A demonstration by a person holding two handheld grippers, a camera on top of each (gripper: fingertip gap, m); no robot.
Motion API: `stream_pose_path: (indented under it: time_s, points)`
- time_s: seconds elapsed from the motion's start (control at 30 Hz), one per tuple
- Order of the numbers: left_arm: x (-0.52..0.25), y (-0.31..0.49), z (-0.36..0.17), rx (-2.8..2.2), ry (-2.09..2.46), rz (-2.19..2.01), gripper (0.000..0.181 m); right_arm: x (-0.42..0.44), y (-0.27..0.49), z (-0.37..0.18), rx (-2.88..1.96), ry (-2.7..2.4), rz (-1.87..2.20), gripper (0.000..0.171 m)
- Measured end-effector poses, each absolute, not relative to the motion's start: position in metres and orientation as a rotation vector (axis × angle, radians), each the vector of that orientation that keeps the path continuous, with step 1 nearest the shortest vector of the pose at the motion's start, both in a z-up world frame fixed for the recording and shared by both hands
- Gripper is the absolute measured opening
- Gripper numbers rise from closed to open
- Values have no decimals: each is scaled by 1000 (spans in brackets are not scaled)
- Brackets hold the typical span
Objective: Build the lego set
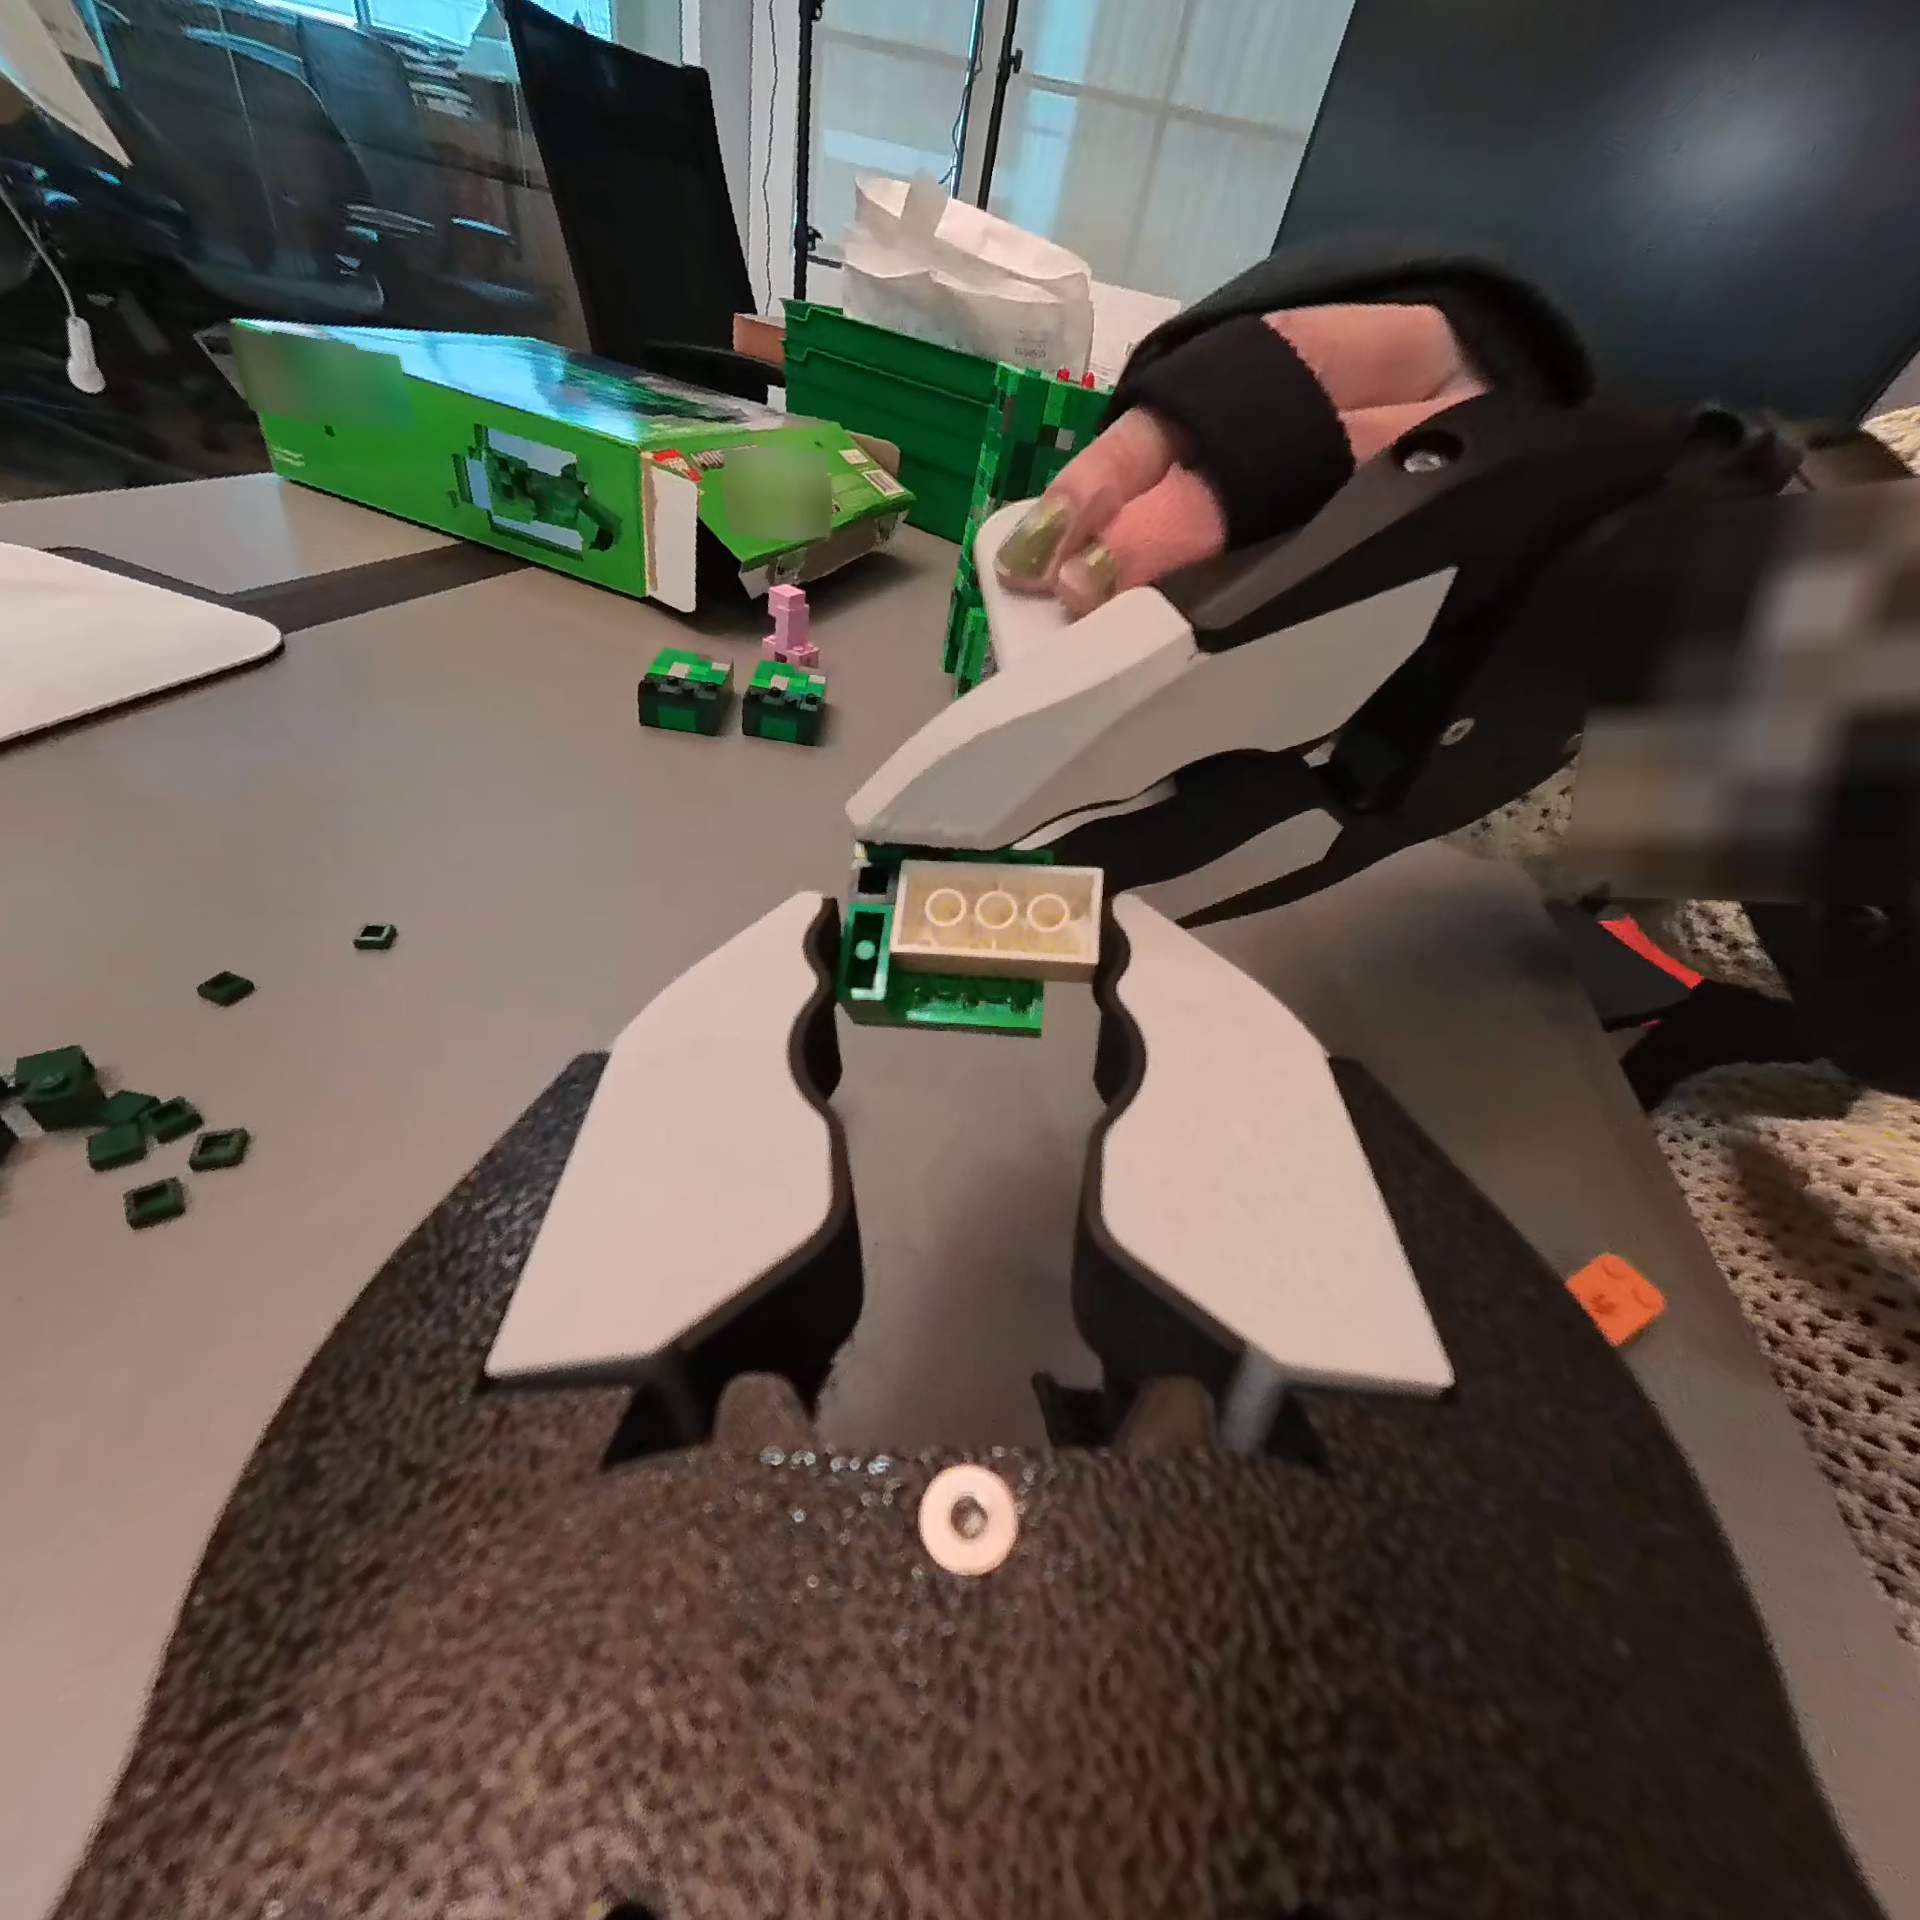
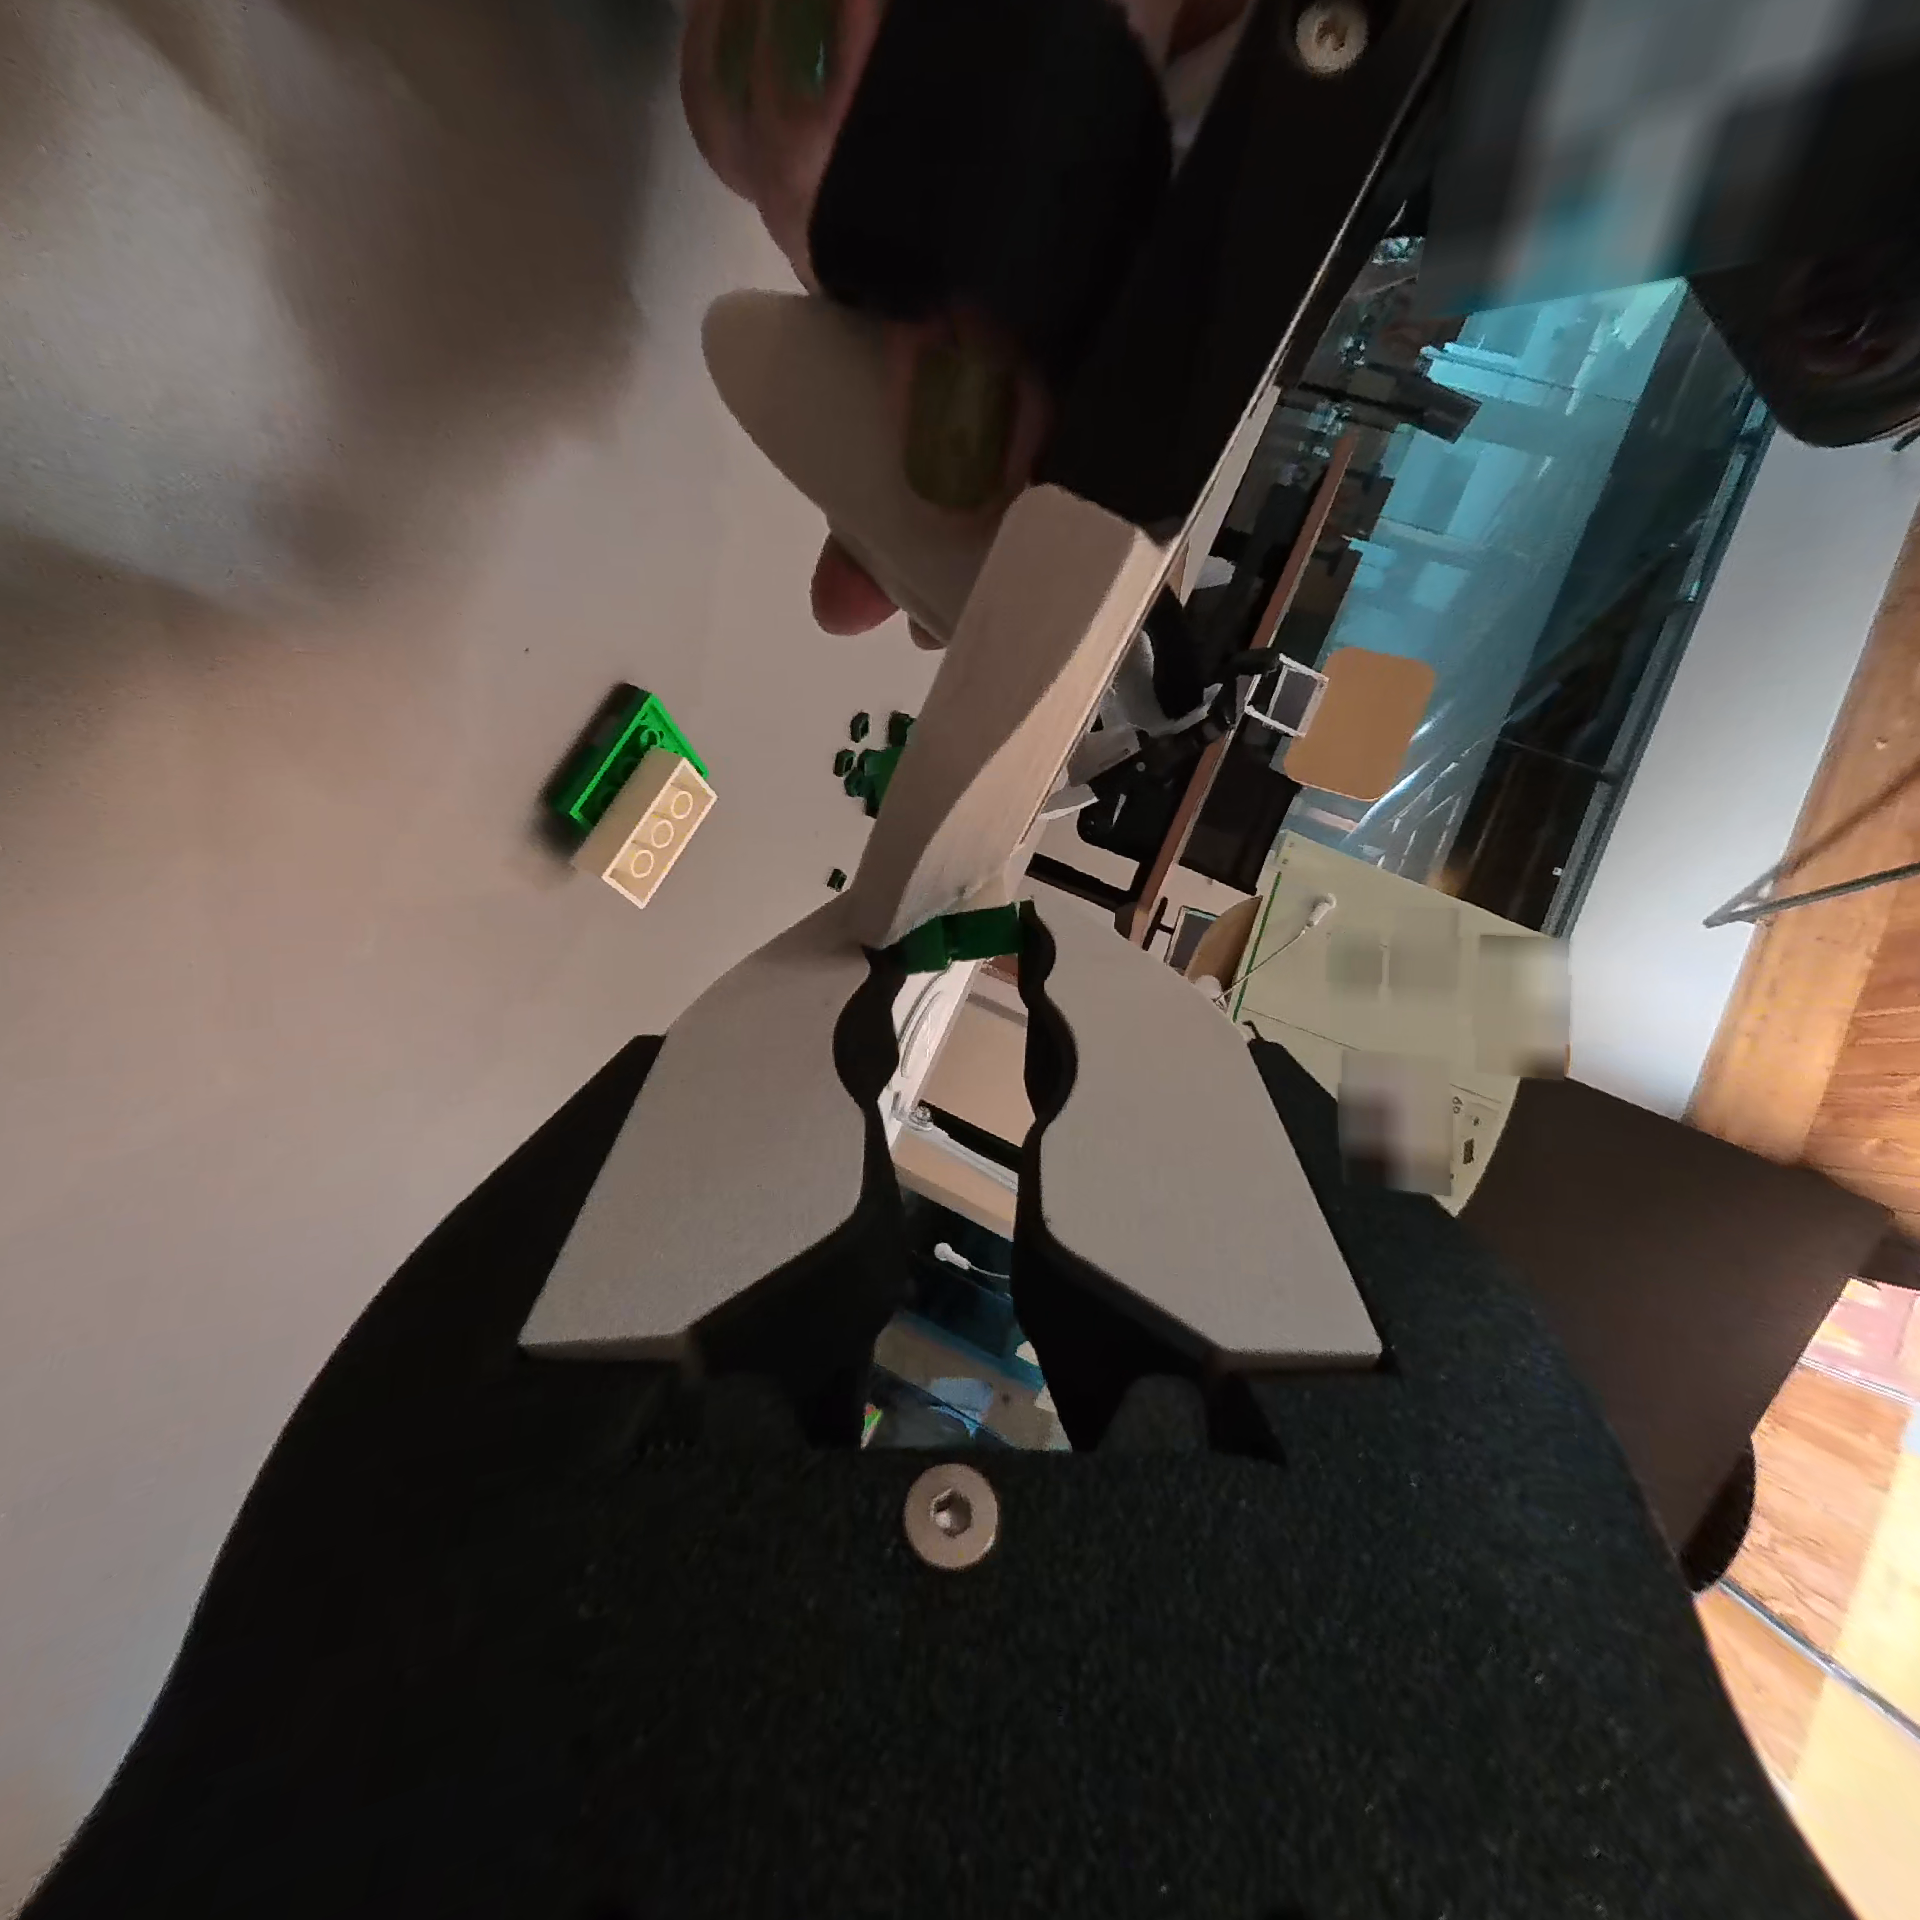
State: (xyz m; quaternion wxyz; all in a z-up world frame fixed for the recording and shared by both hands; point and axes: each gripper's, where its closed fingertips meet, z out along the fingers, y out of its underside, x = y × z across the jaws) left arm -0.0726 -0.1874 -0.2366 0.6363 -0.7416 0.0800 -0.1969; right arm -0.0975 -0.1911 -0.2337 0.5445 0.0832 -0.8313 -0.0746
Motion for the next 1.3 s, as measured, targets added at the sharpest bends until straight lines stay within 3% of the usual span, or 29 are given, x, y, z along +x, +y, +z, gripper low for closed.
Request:
stream_pose_path:
  time_s: [0.3, 0.67, 1.3]
  points:
    - [-74, -189, -230, -1649, 167, -475, 46, -101, -192, -222, 119, -1986, -111, 36]
    - [-70, -189, -232, -1660, 165, -526, 46, -91, -193, -226, 236, -1963, -114, 21]
    - [-67, -187, -247, -1745, 199, -480, 46, -90, -190, -234, 473, -1908, -369, 20]
